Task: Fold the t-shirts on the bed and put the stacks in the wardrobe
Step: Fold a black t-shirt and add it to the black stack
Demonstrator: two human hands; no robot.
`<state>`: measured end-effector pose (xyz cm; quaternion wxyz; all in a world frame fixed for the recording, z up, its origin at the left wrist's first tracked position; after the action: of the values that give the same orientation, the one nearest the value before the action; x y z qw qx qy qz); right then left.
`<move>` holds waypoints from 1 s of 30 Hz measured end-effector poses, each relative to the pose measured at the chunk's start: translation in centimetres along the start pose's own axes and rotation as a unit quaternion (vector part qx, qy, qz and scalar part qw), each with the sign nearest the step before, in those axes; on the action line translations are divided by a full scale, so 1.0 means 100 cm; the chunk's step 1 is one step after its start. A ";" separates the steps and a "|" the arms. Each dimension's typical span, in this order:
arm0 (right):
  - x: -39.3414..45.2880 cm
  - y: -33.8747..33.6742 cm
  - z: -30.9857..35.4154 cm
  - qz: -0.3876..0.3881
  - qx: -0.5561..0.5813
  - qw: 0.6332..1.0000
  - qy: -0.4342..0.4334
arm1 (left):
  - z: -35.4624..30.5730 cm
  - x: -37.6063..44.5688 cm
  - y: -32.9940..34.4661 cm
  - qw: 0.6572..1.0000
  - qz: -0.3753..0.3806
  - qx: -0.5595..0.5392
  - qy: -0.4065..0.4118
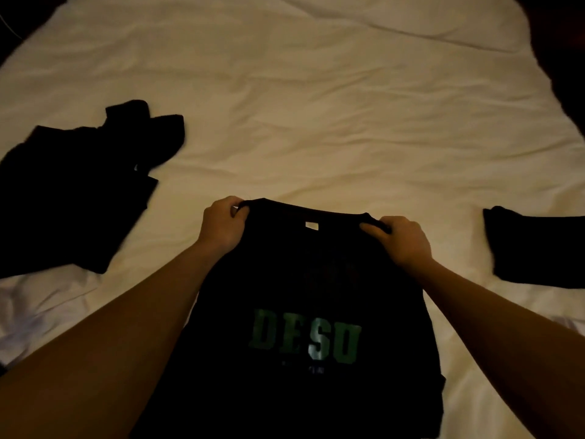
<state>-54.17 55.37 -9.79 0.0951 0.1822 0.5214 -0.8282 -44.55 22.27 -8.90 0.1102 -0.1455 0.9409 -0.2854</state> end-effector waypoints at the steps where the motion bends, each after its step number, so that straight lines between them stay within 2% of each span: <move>1: 0.008 0.007 -0.001 -0.005 -0.011 1.000 0.007 | 0.011 0.007 0.008 1.000 0.017 -0.006 -0.010; 4: 0.021 0.032 -0.008 -0.023 -0.055 0.997 0.038 | 0.043 0.016 0.034 0.995 0.085 -0.028 -0.042; 6: 0.020 0.042 -0.008 -0.062 -0.123 0.989 0.048 | 0.056 0.013 0.044 0.992 0.119 -0.014 -0.040; 8: 0.008 0.051 0.005 -0.105 -0.219 0.970 0.031 | 0.067 0.002 0.042 0.992 0.122 0.031 -0.026; 11: -0.026 0.071 0.041 -0.114 -0.262 0.958 -0.027 | 0.080 -0.022 0.035 0.981 0.148 0.125 -0.009; 14: -0.078 0.106 0.096 -0.084 -0.261 0.954 -0.126 | 0.086 -0.046 0.032 0.956 0.190 0.222 -0.006; 16: -0.112 0.134 0.126 -0.027 -0.196 0.969 -0.150 | 0.088 -0.057 0.031 0.946 0.192 0.263 -0.007; 18: -0.137 0.170 0.135 0.095 -0.108 0.987 -0.072 | 0.096 -0.063 0.027 0.963 0.180 0.200 -0.034; 20: -0.156 0.201 0.131 0.188 -0.030 0.981 0.023 | 0.108 -0.063 0.021 0.982 0.165 0.060 -0.076; 22: -0.169 0.223 0.128 0.245 0.020 0.967 0.065 | 0.119 -0.059 0.007 0.985 0.142 -0.010 -0.094; 24: -0.177 0.233 0.130 0.249 0.058 0.964 0.077 | 0.132 -0.055 -0.012 0.991 0.089 -0.024 -0.094; 26: -0.182 0.238 0.132 0.220 0.073 0.969 0.088 | 0.139 -0.058 -0.025 0.993 0.042 -0.029 -0.105; 28: -0.187 0.245 0.140 0.220 0.063 0.970 0.089 | 0.143 -0.069 -0.019 0.988 0.064 -0.049 -0.131; 30: -0.193 0.256 0.152 0.259 0.030 0.964 0.056 | 0.146 -0.083 -0.005 0.980 0.147 -0.022 -0.136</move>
<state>-30.69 29.89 -17.41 0.2714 0.3601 0.4355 -0.7792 -32.42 17.32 -19.43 0.2743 -0.0450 0.9344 -0.2227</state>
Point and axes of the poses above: each hand's wrist, its own x-axis towards the middle knuckle, its own y-axis out of the palm, z = x × y, the point moved 8 cm from there along x, towards the middle knuckle, and after that the axes turned 13 degrees about y, right-handed, at the moved point
